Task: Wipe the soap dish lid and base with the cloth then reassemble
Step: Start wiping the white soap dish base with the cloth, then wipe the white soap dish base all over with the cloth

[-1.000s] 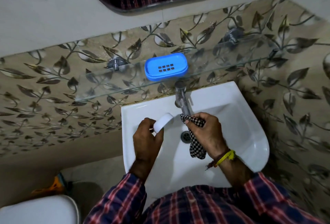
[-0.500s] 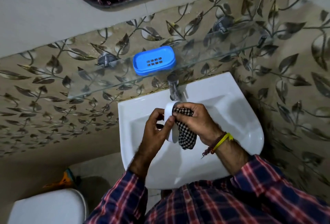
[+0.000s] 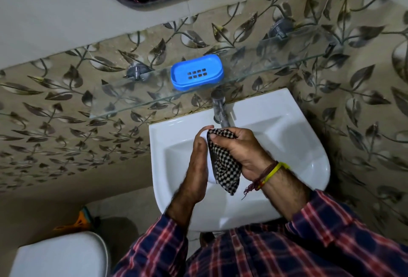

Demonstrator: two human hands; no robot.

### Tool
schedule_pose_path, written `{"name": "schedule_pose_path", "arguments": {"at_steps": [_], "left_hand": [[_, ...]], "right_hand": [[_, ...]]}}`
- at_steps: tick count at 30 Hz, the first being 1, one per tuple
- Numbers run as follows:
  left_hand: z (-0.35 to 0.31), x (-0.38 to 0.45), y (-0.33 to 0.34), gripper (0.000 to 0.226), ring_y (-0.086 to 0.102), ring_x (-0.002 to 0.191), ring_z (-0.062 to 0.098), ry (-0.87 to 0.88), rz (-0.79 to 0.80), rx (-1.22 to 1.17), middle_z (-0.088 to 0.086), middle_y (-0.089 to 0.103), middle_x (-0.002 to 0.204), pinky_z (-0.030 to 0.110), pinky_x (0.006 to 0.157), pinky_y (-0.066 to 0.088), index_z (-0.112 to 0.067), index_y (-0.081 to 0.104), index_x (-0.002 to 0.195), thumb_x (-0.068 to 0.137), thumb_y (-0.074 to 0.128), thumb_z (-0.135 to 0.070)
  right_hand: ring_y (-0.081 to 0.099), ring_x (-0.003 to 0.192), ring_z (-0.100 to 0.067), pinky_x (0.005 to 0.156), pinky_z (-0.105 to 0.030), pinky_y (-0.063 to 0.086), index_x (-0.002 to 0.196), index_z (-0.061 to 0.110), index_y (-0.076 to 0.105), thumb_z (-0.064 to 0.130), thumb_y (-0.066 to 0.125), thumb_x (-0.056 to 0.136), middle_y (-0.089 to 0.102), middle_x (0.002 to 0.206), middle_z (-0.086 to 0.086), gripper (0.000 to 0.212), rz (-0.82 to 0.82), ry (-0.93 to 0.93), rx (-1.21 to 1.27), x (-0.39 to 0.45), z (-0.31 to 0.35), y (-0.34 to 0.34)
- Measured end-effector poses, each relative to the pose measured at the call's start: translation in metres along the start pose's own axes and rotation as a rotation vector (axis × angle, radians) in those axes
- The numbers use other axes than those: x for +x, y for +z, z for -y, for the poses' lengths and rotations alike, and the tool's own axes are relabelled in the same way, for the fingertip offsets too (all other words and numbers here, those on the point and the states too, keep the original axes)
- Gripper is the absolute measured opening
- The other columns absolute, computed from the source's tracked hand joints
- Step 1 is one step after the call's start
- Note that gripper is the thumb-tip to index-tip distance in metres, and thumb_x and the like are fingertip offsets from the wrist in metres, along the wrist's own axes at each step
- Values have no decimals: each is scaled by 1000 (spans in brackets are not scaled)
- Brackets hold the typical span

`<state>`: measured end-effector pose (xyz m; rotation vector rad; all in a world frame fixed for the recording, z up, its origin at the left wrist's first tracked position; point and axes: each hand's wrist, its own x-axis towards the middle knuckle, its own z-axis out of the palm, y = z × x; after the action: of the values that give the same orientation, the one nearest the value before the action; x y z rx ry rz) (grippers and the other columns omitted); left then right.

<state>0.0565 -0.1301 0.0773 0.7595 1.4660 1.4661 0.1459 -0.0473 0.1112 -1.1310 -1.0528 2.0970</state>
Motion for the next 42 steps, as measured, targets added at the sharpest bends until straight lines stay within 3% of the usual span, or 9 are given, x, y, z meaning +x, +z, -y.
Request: {"name": "schedule_pose_path", "arguments": {"at_steps": [6,11,16,21,26,30,34,38,42], "left_hand": [[-8,5,-10,41,65,110,20,-39,88,-80,-1,69,117,36,85,55,-20,38,141,109,21,-38],[-2,-3,-7,42,56,129,31,-55,95,-130,13,61,135,49,106,45,-17,42,141,106,30,-38],[-10,9,-23,37,67,103,19,-30,141,-149,0,71,110,33,83,54,-24,43,136,108,25,-39],[-8,6,-15,39,61,120,26,-60,116,-128,10,64,129,46,99,51,-23,47,136,106,30,-41],[-14,18,-26,33,68,100,17,-38,147,-124,-4,71,107,32,81,55,-27,50,128,106,29,-40],[-11,11,-14,35,61,119,26,-56,132,-138,11,63,127,45,101,50,-21,48,132,107,31,-40],[-14,16,-17,32,67,99,18,-85,154,-160,-2,69,108,33,77,55,-31,52,124,105,29,-43],[-15,18,-12,34,65,106,23,-100,124,-154,3,69,115,35,82,55,-28,52,125,102,33,-45],[-15,24,-19,32,66,93,20,-123,126,-138,2,66,107,32,67,55,-31,56,123,104,34,-47]], "right_hand": [[70,76,-6,72,-21,54,92,20,73,2,70,87,75,80,6,18,123,-132,-184,-11,-7,2],[69,66,-15,65,-27,55,87,7,72,-3,63,90,73,73,-4,14,73,-59,-42,-7,-1,8],[69,79,-15,73,-25,57,98,4,73,-1,66,89,74,87,-8,13,194,-142,-269,-11,-10,9],[69,71,-16,69,-28,56,97,2,71,-3,64,90,73,78,-6,12,75,-125,-113,0,-5,11],[66,76,-15,73,-24,54,98,-7,70,-11,64,87,71,86,-14,13,253,-197,-435,-6,-14,5],[68,73,-7,73,-22,54,98,5,71,-7,63,90,72,83,-4,17,139,-217,-277,1,-7,3],[66,80,-19,77,-29,54,102,-13,68,-10,65,87,72,93,-24,16,295,-185,-475,0,-11,-4],[68,71,-8,69,-23,54,100,-5,70,-6,64,89,72,82,-6,13,186,-198,-339,2,-12,-4],[69,82,-17,78,-34,57,91,3,74,-1,70,86,75,88,-10,8,390,-251,-711,0,-13,-8]]}}
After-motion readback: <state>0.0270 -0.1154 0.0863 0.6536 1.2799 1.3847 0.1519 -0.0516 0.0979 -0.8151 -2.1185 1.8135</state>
